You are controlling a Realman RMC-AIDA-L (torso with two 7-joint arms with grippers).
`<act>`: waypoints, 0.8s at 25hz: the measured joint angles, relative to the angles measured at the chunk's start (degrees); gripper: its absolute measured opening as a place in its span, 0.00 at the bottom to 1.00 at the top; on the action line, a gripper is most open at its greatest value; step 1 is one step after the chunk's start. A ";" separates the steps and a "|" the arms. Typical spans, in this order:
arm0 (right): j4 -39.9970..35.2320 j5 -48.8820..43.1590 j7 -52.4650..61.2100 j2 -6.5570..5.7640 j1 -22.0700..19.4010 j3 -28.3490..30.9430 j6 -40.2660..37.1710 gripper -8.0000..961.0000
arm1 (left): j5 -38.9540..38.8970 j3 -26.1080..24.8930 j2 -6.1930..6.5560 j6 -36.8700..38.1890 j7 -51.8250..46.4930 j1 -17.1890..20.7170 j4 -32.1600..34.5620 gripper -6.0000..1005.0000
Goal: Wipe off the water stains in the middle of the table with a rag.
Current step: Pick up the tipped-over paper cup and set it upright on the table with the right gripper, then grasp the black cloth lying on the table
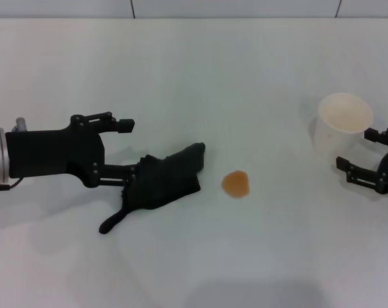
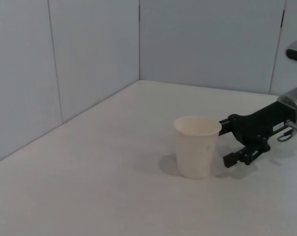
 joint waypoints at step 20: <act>-3.45 -2.15 -1.94 -0.05 -5.74 -0.34 -20.02 0.90 | -0.16 -0.14 -0.09 -0.19 0.23 0.27 0.00 0.88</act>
